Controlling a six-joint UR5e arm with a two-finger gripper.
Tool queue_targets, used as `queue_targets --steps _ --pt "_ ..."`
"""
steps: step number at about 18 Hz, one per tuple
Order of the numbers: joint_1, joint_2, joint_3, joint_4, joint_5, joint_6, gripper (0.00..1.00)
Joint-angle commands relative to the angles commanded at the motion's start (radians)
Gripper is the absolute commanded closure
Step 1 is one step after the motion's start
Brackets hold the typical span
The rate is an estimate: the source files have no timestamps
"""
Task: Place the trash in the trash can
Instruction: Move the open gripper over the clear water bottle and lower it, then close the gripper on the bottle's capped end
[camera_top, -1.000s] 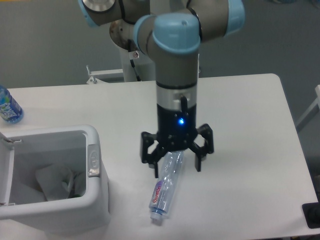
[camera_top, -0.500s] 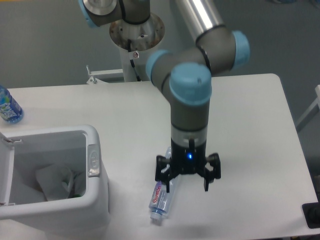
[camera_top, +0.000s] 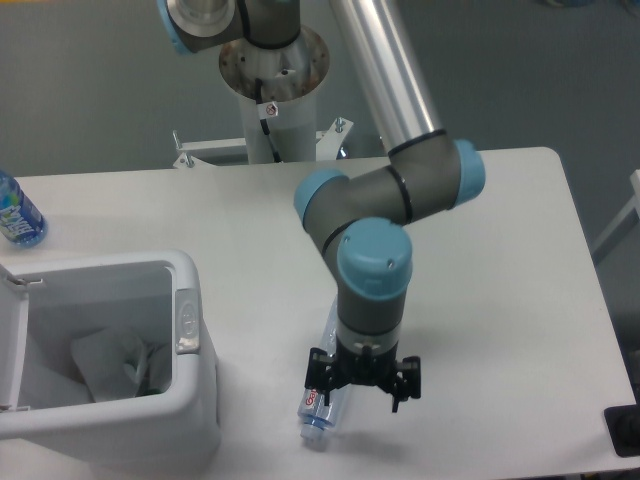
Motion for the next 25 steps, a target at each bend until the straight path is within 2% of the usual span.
queue_targets --steps 3,12,17,21,23,25 --pt "-0.029 -0.048 0.009 0.046 0.0 0.0 0.0" --pt "-0.055 -0.077 0.012 0.051 0.0 -0.002 0.0" --pt "-0.074 -0.039 -0.024 0.046 0.0 -0.015 0.0" --pt "-0.074 0.006 -0.099 0.048 0.002 -0.005 0.0" --pt "-0.072 0.014 -0.129 0.048 0.003 0.003 0.0" --pt "-0.072 0.011 -0.13 0.049 0.009 0.011 0.0"
